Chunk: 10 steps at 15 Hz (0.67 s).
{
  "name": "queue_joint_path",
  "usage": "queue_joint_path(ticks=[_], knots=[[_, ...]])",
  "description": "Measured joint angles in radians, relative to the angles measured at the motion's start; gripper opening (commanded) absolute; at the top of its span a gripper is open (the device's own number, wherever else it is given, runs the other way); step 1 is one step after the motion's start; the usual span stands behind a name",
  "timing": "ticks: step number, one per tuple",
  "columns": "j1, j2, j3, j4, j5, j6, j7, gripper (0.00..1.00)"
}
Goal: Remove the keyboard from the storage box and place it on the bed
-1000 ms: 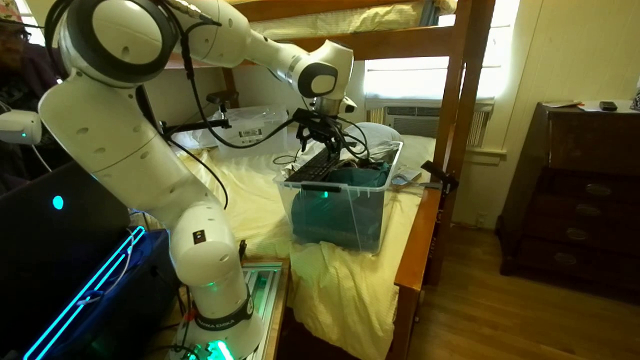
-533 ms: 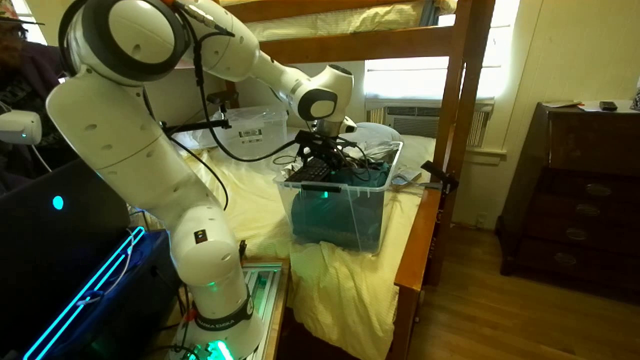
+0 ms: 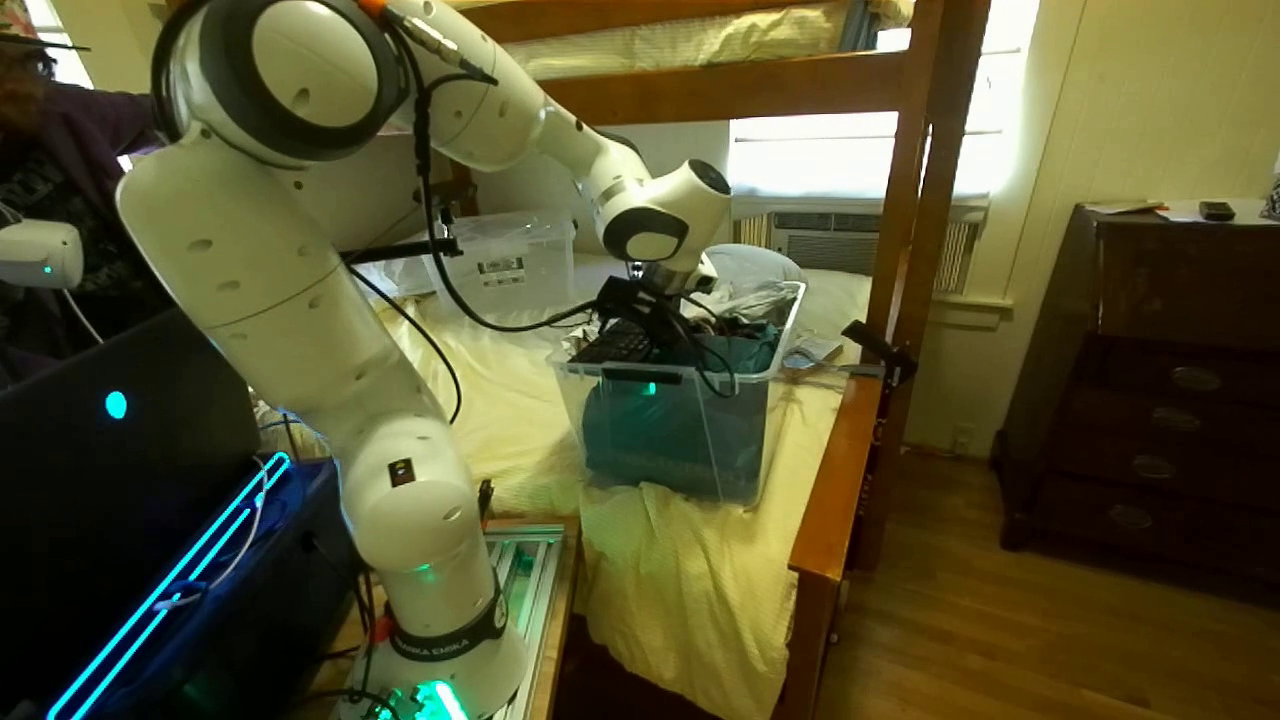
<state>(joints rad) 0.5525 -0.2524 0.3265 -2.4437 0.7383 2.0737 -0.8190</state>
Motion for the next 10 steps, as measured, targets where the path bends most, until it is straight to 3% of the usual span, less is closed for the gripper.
queue_joint_path(ticks=[3, 7, 10], knots=[[-0.007, 0.000, 0.000, -0.011, 0.012, -0.002, -0.011, 0.91], [-0.018, 0.000, 0.001, -0.028, 0.014, -0.009, -0.006, 0.96], [-0.021, 0.000, 0.003, -0.047, 0.014, -0.020, -0.002, 0.88]])
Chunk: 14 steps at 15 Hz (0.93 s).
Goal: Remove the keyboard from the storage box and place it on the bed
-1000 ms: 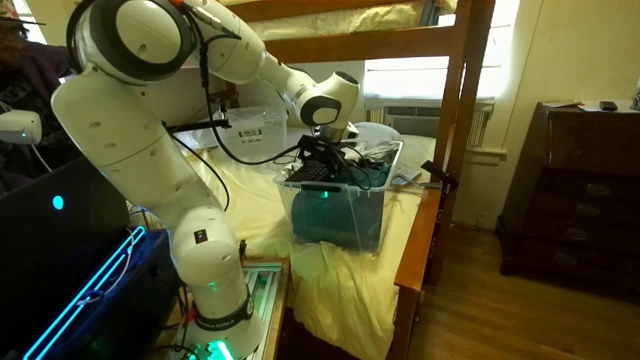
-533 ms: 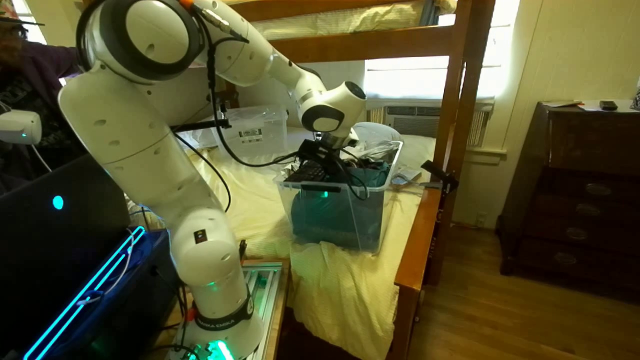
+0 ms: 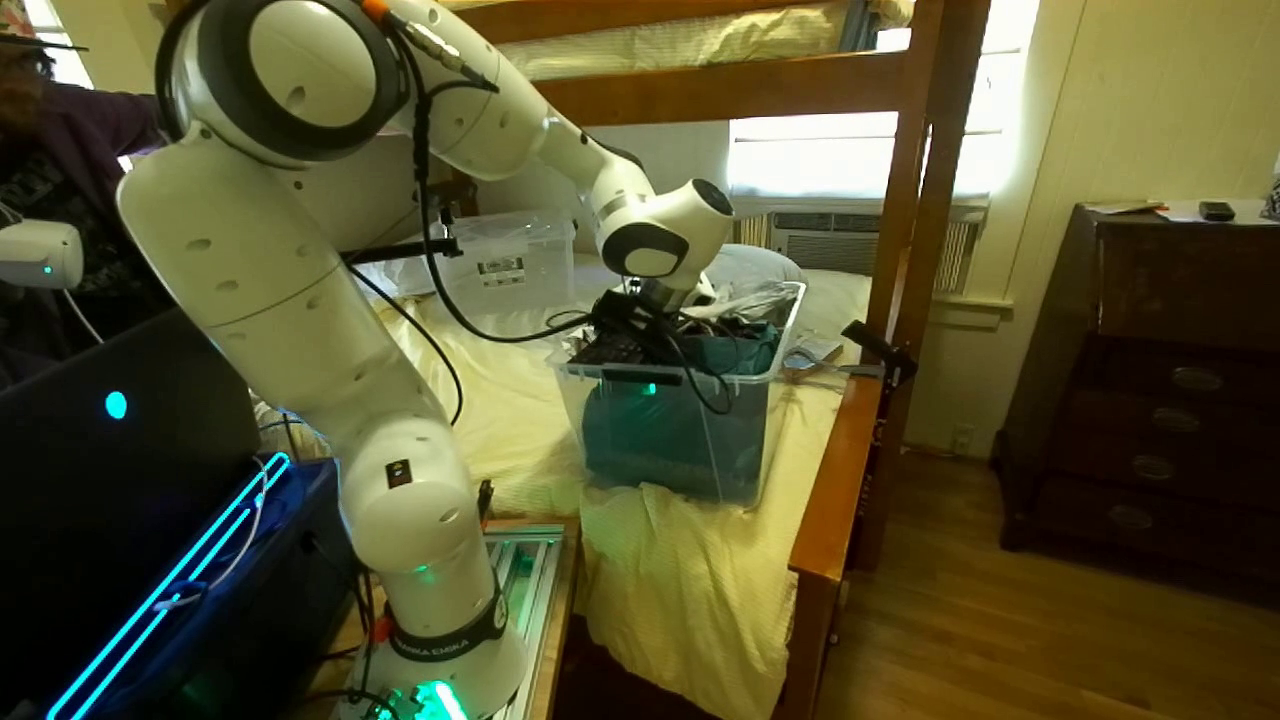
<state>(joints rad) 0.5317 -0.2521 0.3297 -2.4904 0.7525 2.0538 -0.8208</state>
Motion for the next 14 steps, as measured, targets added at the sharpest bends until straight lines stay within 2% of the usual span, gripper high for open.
queue_joint_path(ticks=[1, 3, 5, 9, 14], knots=[[-0.002, 0.000, 0.000, -0.001, 0.000, -0.006, 0.000, 0.86], [-0.006, 0.000, -0.001, 0.001, 0.002, -0.016, -0.005, 0.76], [-0.010, 0.000, -0.007, 0.006, 0.025, -0.027, -0.026, 0.88], [-0.020, -0.002, -0.013, 0.009, 0.092, -0.059, -0.083, 0.89], [-0.021, -0.001, -0.013, 0.003, 0.277, -0.074, -0.197, 0.95]])
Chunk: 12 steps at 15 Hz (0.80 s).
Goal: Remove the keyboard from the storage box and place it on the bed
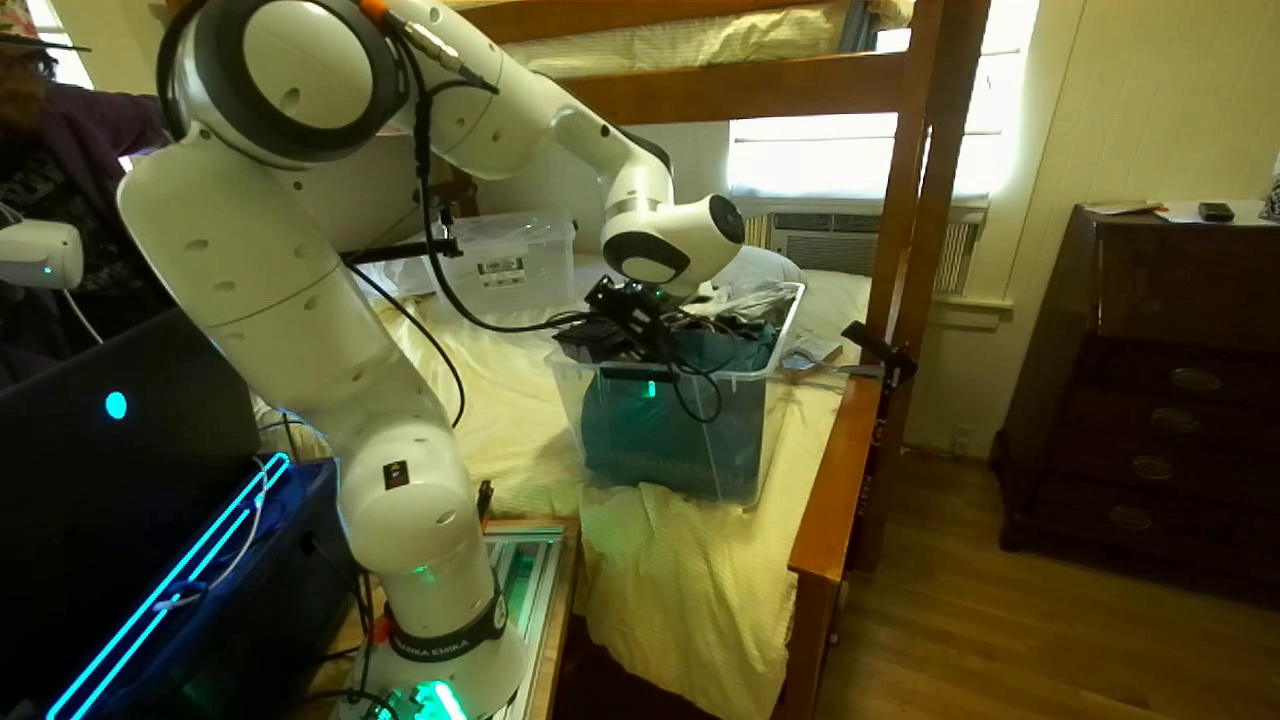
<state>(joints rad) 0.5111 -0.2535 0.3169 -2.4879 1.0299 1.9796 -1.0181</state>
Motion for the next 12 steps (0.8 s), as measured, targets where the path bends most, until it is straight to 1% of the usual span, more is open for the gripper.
queue_joint_path(ticks=[3, 6, 7, 9, 12], knots=[[-0.003, 0.001, 0.001, -0.013, 0.095, -0.027, -0.041, 0.95], [-0.007, 0.004, 0.011, -0.023, 0.159, -0.064, -0.059, 0.97], [-0.007, 0.009, 0.018, -0.024, 0.179, -0.080, -0.059, 0.96], [-0.010, 0.013, 0.030, -0.024, 0.192, -0.105, -0.056, 0.99], [-0.015, 0.018, 0.046, -0.023, 0.193, -0.118, -0.037, 1.00]])
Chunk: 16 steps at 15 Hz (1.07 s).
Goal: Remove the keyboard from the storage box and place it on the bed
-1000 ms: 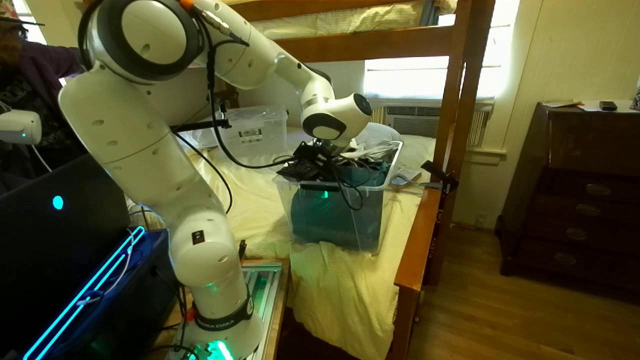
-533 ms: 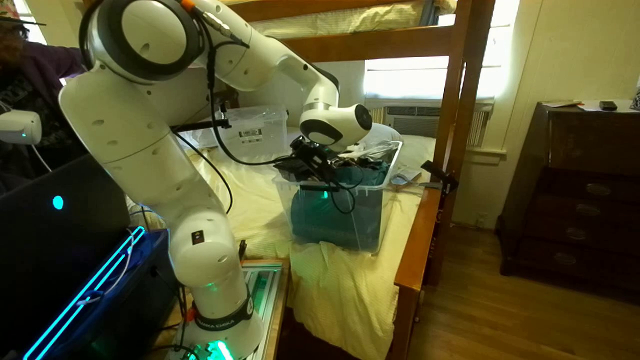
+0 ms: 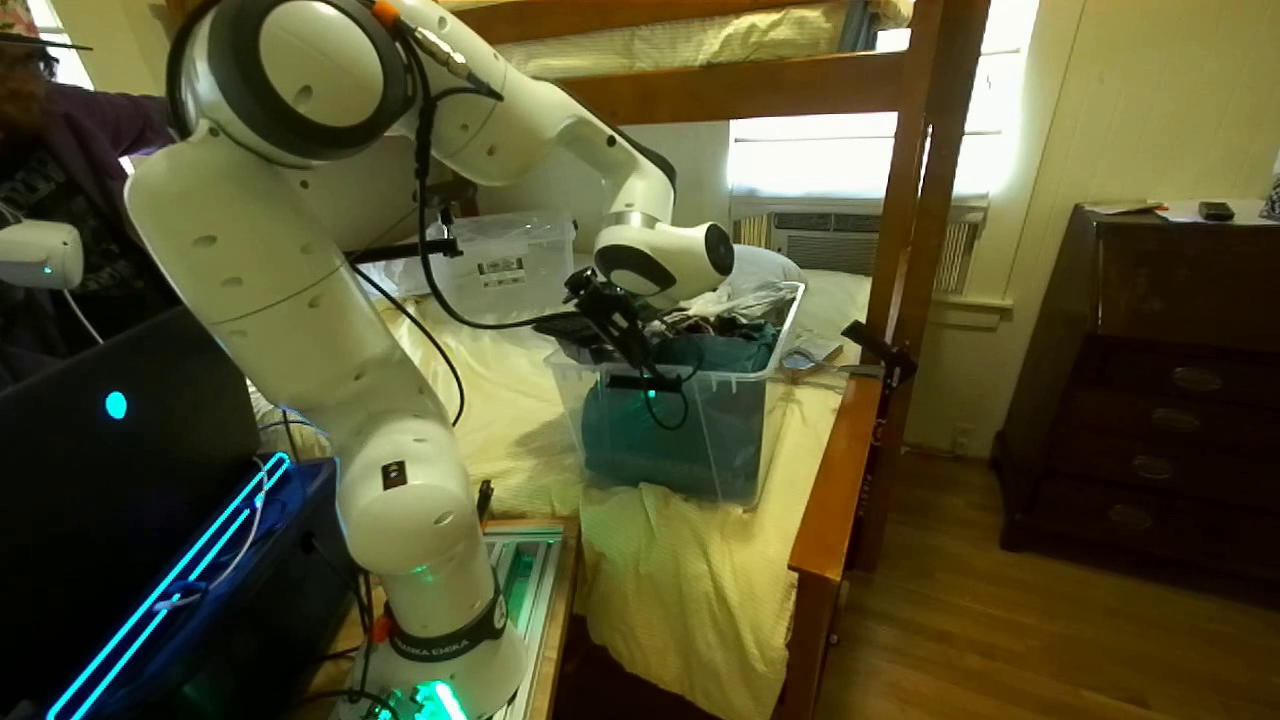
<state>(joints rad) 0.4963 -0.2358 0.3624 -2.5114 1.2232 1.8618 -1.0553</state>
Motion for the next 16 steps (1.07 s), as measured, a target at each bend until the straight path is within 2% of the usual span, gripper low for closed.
queue_joint_path(ticks=[5, 10, 16], knots=[[-0.010, 0.024, 0.036, 0.001, -0.019, -0.003, 0.100, 1.00], [-0.010, 0.051, 0.061, 0.009, -0.108, -0.041, 0.262, 1.00], [-0.010, 0.053, 0.062, 0.037, -0.117, -0.068, 0.317, 1.00]])
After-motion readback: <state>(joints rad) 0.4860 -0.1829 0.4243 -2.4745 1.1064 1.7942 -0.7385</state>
